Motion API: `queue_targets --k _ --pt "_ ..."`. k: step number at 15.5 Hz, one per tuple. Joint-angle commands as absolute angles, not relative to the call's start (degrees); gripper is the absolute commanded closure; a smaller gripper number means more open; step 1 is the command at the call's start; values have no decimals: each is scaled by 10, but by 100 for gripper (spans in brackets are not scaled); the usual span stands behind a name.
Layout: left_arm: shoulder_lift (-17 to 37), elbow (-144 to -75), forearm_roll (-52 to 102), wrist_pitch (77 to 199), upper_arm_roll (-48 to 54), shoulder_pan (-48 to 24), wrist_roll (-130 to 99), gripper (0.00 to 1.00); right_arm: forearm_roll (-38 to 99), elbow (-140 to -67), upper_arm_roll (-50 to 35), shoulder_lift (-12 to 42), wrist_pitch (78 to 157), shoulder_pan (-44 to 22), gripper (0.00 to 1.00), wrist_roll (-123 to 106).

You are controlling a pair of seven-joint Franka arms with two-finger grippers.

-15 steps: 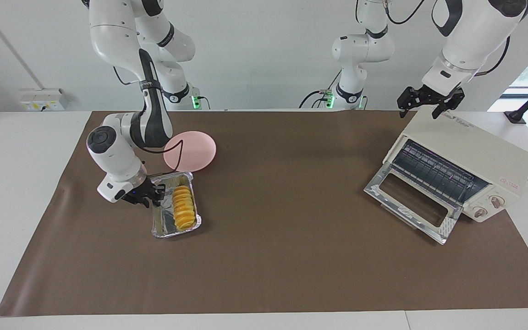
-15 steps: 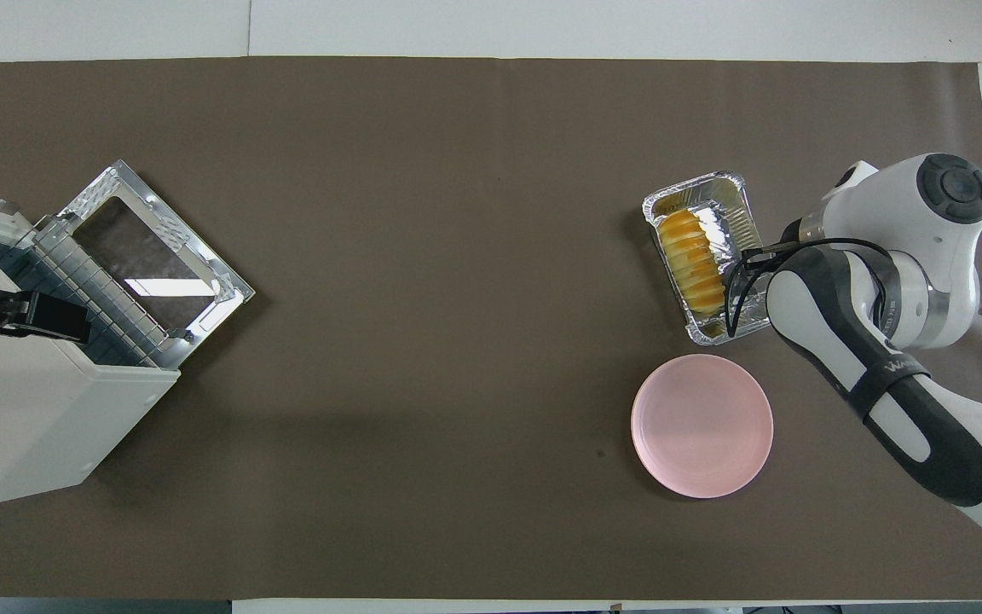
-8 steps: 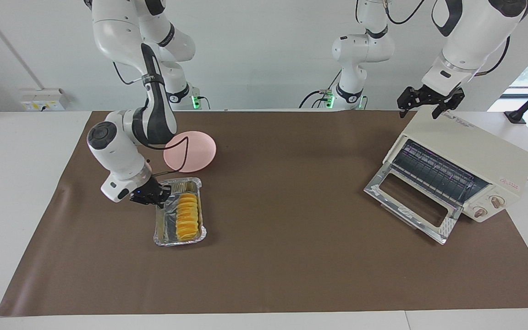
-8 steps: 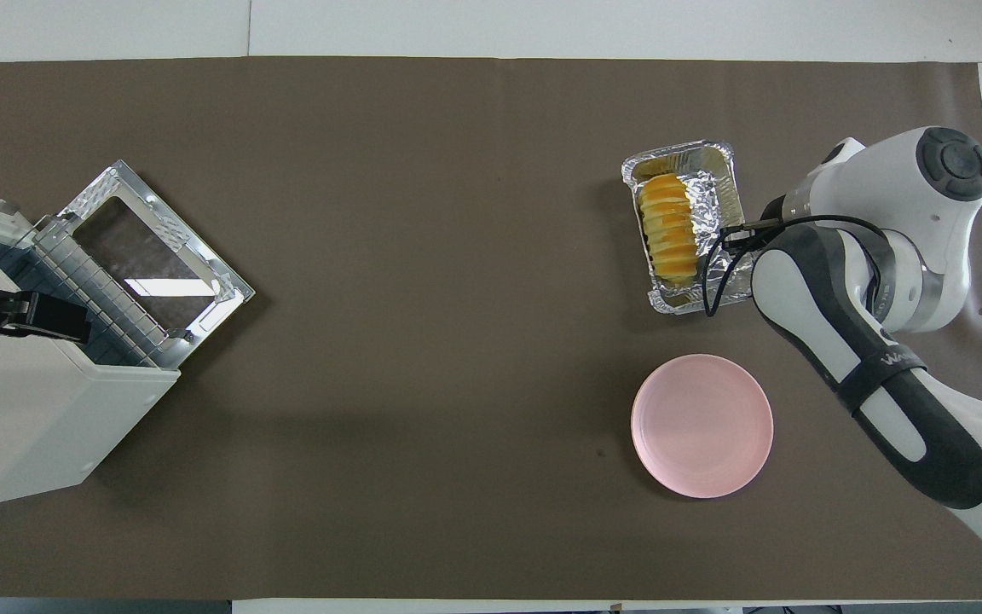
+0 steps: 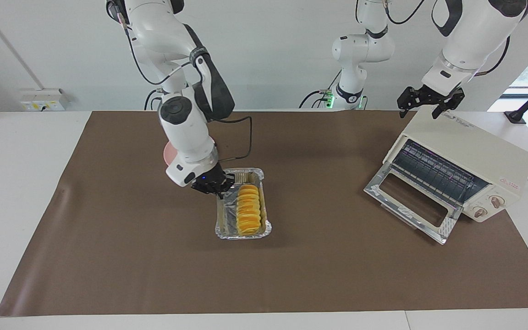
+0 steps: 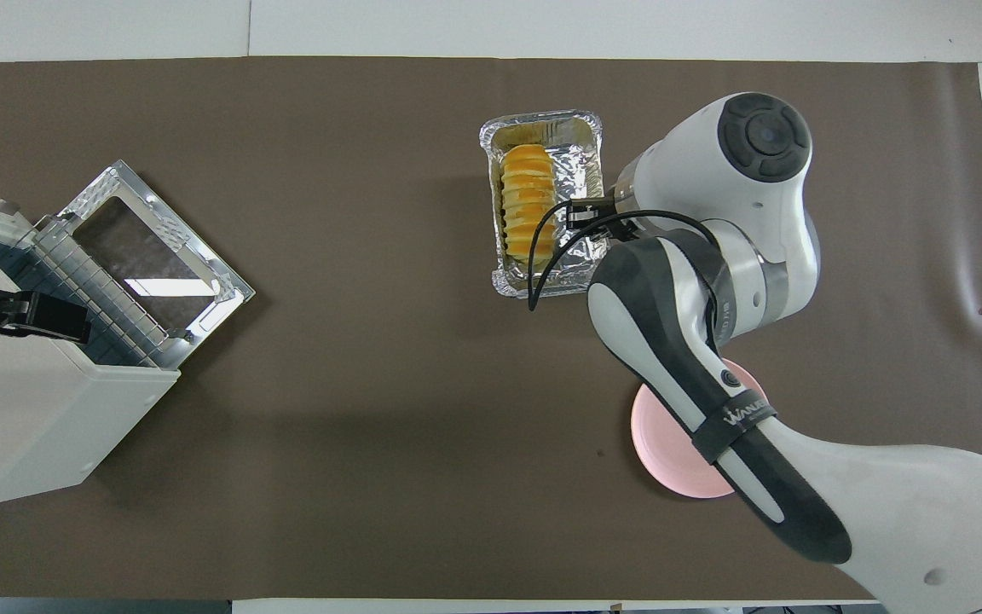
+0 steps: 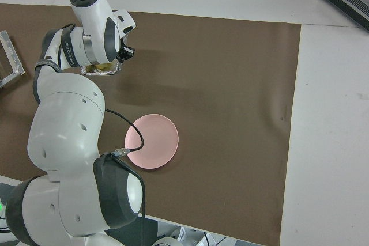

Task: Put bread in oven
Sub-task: 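Push the foil tray with the right gripper toward the toaster oven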

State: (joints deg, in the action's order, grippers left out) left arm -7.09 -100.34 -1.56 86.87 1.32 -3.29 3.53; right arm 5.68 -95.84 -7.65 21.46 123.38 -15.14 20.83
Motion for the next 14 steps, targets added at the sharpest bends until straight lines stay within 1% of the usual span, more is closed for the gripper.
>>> queue_targets --k 1,3,5,9,11,12,13,14 --pt "-77 -1005 -19 868 15 -30 31 0 64 -935 -75 257 1259 -176 100 250" --pt "-77 -1005 -19 868 15 -29 31 0 65 -939 -76 266 1280 -187 100 264" --pt "-77 -1005 -19 868 15 -30 31 0 63 -945 -75 274 1285 -208 100 282" --pt "-77 -1005 -19 868 15 -30 31 0 61 -990 -75 277 1338 -213 100 301" --pt "-77 -1005 -19 868 15 -30 31 0 62 -996 -75 275 1334 -213 100 302" --pt "-77 -1005 -19 868 15 -30 31 0 62 -995 -75 274 1331 -213 63 303" --pt "-77 -1005 -19 868 15 -30 31 0 60 -995 -74 274 1327 -213 31 304" --pt "-77 -1005 -19 868 15 -30 31 0 55 -991 -74 273 1321 -213 4 304"
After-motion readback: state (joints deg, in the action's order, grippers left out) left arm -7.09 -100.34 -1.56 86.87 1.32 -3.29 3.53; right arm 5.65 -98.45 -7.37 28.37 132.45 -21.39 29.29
